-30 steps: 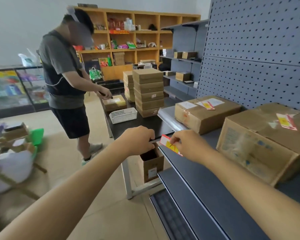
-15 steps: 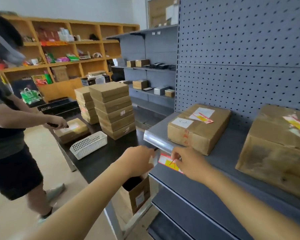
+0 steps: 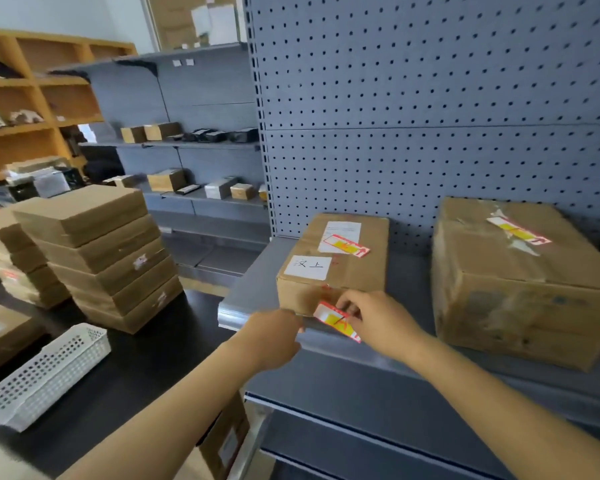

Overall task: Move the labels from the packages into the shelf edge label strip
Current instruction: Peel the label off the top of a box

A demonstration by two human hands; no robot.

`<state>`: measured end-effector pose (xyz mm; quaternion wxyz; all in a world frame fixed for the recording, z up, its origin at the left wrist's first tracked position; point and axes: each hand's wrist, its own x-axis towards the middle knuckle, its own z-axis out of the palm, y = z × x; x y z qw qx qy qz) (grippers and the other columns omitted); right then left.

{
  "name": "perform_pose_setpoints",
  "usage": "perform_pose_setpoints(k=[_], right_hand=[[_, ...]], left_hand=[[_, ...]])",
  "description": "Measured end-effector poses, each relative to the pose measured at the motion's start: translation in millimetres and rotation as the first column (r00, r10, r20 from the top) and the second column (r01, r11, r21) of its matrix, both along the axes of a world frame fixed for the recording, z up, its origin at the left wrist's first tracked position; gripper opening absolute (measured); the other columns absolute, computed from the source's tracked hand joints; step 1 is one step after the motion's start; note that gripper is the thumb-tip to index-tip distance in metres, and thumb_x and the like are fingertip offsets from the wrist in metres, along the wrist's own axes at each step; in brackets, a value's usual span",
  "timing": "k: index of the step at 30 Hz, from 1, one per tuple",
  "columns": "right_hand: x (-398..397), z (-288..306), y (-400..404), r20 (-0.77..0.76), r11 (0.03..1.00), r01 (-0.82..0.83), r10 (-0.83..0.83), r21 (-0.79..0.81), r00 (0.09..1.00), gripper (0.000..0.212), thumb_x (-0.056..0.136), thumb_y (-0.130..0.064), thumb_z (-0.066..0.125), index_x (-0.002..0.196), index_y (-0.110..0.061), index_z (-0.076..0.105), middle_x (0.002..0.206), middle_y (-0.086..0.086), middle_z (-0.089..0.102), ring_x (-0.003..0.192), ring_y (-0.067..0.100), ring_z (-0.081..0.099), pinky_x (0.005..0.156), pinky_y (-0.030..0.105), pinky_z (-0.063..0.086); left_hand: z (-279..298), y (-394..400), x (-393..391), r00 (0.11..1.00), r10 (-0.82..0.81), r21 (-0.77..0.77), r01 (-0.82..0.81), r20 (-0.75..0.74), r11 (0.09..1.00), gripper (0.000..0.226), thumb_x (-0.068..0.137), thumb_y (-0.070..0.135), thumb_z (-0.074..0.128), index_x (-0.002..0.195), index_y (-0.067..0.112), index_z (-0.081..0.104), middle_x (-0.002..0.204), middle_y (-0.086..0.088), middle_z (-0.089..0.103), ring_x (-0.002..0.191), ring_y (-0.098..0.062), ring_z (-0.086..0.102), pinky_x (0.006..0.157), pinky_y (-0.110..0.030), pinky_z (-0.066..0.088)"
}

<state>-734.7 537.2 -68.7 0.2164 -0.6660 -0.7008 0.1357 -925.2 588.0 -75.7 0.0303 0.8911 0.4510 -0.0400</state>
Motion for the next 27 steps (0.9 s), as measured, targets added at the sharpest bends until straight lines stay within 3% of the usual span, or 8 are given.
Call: perform_pose_setpoints(k=[7,14,23,27], right_hand=[[-21.3,-7.8,6.1,-0.028,0.994,0.102,-0.101,0.030,0.995,0.018,0.089,-0.015,0.057,0.103,-0.025,0.063,0.101,-0.004,0.070,0.087,0.017,0.063,0.075,0.039,0.055],[-41.7,-14.9,2.1,-0.086,0.977,0.210,-0.207,0.027,0.974,0.020,0.086,-0.015,0.060,0.099,-0.030,0.062,0.092,-0.013,0.067,0.084,0.010,0.063,0.075,0.040,0.055],[-48.2,-20.5,1.8,-0.172,0.963,0.267,-0.257,0.037,0.951,0.021,0.086,-0.008,0.061,0.097,-0.026,0.063,0.087,-0.010,0.066,0.081,0.007,0.064,0.076,0.038,0.057],[-49.5,-25.8,4.7,-0.141,0.955,0.292,-0.282,0.053,0.949,0.018,0.086,-0.009,0.061,0.098,-0.023,0.064,0.092,-0.007,0.068,0.084,0.009,0.064,0.076,0.037,0.056]], left_hand=[[-20.7,31.9,-5.6,0.984,-0.174,0.042,0.173,0.027,0.984,0.027,0.089,0.023,0.049,0.115,0.024,0.058,0.112,-0.006,0.067,0.094,-0.028,0.064,0.080,-0.036,0.054],[-17.8,42.8,-12.6,0.945,-0.327,0.047,0.327,-0.007,0.944,0.026,0.091,0.016,0.048,0.114,0.014,0.059,0.117,-0.009,0.061,0.102,-0.030,0.060,0.083,-0.040,0.052],[-22.7,39.1,-26.4,0.916,-0.398,0.035,0.397,0.043,0.917,0.024,0.091,0.008,0.043,0.107,0.009,0.060,0.112,-0.012,0.061,0.095,-0.029,0.059,0.080,-0.038,0.052],[-26.1,36.6,-31.9,0.912,-0.402,0.013,0.402,0.086,0.915,0.025,0.089,0.012,0.043,0.105,0.011,0.063,0.119,-0.009,0.058,0.102,-0.027,0.056,0.085,-0.040,0.051]])
